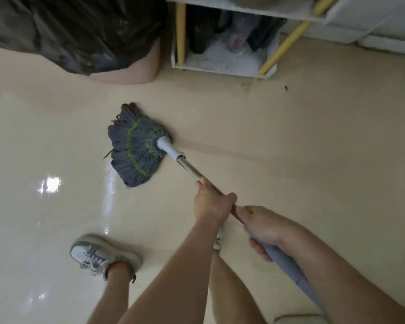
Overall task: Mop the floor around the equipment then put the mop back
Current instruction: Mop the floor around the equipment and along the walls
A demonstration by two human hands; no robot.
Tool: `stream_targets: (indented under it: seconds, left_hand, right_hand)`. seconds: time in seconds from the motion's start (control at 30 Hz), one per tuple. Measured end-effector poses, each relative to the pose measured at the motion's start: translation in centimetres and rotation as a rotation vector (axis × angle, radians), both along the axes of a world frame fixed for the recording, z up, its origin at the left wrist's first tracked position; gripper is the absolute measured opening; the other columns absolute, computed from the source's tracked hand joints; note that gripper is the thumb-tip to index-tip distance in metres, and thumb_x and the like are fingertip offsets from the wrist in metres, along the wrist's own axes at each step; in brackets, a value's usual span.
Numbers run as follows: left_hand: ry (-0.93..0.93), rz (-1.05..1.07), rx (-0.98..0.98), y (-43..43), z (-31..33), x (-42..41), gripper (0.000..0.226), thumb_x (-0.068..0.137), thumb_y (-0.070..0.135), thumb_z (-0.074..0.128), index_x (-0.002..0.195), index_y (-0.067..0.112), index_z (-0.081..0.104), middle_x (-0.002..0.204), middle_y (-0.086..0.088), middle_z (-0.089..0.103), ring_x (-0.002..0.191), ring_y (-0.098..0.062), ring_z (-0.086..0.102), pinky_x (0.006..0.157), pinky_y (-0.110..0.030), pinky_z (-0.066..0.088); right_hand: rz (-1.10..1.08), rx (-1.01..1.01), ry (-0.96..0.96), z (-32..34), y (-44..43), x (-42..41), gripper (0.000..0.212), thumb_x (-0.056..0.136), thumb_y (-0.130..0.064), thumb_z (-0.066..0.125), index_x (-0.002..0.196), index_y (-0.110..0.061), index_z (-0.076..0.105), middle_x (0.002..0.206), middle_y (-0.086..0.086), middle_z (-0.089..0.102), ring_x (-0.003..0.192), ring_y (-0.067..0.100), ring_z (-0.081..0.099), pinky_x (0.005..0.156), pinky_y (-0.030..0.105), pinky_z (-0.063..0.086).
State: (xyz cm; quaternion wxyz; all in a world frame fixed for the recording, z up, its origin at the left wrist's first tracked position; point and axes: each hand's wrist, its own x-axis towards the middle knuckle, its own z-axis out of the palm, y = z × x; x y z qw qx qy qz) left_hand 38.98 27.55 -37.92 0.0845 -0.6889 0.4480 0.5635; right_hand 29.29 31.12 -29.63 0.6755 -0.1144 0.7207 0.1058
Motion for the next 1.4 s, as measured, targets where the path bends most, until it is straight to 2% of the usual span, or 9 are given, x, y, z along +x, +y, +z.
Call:
stream_targets:
  seconds: [0.23,0.4,0.6,0.8,0.9,1.03,1.17,1.27,1.4]
  left_hand:
    - [0.077,-0.421,0.027,2.5,-0.2,-10.0,0.098,0.077,0.028,0.067,0.156,0.007,0.012,0.160,-0.008,0.020,0.133,-0.029,0.047,0.100,-0.034,0.043]
    - [0.091,-0.426,0.031,3.6,-0.5,-10.4,0.089,0.079,0.020,0.062,0.154,0.009,0.017,0.161,-0.004,0.019,0.130,-0.029,0.049,0.095,-0.033,0.045]
    - [0.068,-0.079,-0.003,4.5,-0.2,-4.9,0.050,0.077,0.009,0.059,0.124,0.006,0.043,0.124,-0.009,0.050,0.101,-0.030,0.056,0.080,-0.035,0.047]
    - [0.027,0.190,0.011,5.5,-0.2,3.6,0.048,0.076,0.009,0.060,0.120,0.004,0.043,0.117,-0.011,0.047,0.105,-0.033,0.054,0.088,-0.041,0.048]
    - [0.026,0.334,0.016,7.2,-0.5,8.5,0.052,0.075,0.010,0.062,0.122,0.003,0.041,0.118,-0.009,0.045,0.107,-0.032,0.052,0.085,-0.038,0.045]
    - [0.024,0.606,0.056,10.6,-0.6,14.4,0.067,0.068,0.020,0.060,0.129,0.005,0.037,0.127,-0.016,0.050,0.114,-0.036,0.053,0.093,-0.045,0.048]
    - [-0.011,0.921,0.073,14.4,-1.1,20.3,0.068,0.062,0.029,0.055,0.124,0.008,0.040,0.129,-0.017,0.052,0.107,-0.034,0.058,0.093,-0.049,0.051]
    - [-0.049,1.126,0.094,17.9,-2.1,24.3,0.057,0.063,0.031,0.055,0.115,0.013,0.044,0.119,-0.013,0.058,0.102,-0.031,0.061,0.092,-0.049,0.052]
    - [-0.114,1.355,0.138,22.9,-3.2,27.2,0.049,0.062,0.034,0.061,0.108,0.020,0.049,0.110,-0.006,0.065,0.098,-0.028,0.065,0.091,-0.045,0.053]
  right_hand:
    - [-0.463,0.051,0.023,1.6,5.4,-6.8,0.041,0.102,-0.050,0.033,0.112,-0.018,0.056,0.047,0.004,0.047,0.035,0.014,0.039,0.035,0.020,0.038]
    - [-0.550,0.129,-0.012,1.4,6.2,-6.1,0.050,0.099,-0.054,0.035,0.102,-0.009,0.056,0.045,0.004,0.047,0.031,0.014,0.041,0.034,0.020,0.038]
    - [-0.237,0.091,-0.093,1.9,4.7,-2.3,0.059,0.102,-0.049,0.024,0.072,-0.005,0.051,0.054,0.010,0.047,0.042,0.020,0.042,0.049,0.029,0.042]
    - [0.184,0.041,-0.121,0.0,3.2,4.6,0.040,0.105,-0.027,0.022,0.121,-0.003,0.050,0.052,0.008,0.048,0.039,0.018,0.045,0.058,0.038,0.051]
    - [0.400,0.043,-0.126,-0.7,3.6,9.2,0.049,0.104,-0.036,0.016,0.108,-0.001,0.050,0.035,0.007,0.049,0.022,0.017,0.044,0.038,0.025,0.044]
    - [0.626,0.071,-0.100,-0.5,4.4,15.4,0.036,0.105,-0.029,0.020,0.112,-0.002,0.043,0.055,0.018,0.050,0.019,0.019,0.042,0.035,0.023,0.043]
    - [0.840,0.051,-0.109,-2.1,5.8,21.8,0.034,0.102,-0.019,0.033,0.131,-0.005,0.045,0.105,0.023,0.063,0.077,0.029,0.072,0.064,0.028,0.051]
    - [1.098,0.138,-0.147,-3.5,7.4,26.6,0.037,0.101,-0.036,0.022,0.118,-0.010,0.043,0.071,0.015,0.057,0.030,0.019,0.054,0.036,0.020,0.043]
    - [1.325,0.148,-0.178,-4.4,10.3,31.1,0.046,0.101,-0.042,0.019,0.134,-0.015,0.037,0.064,0.016,0.050,0.043,0.021,0.046,0.045,0.029,0.043]
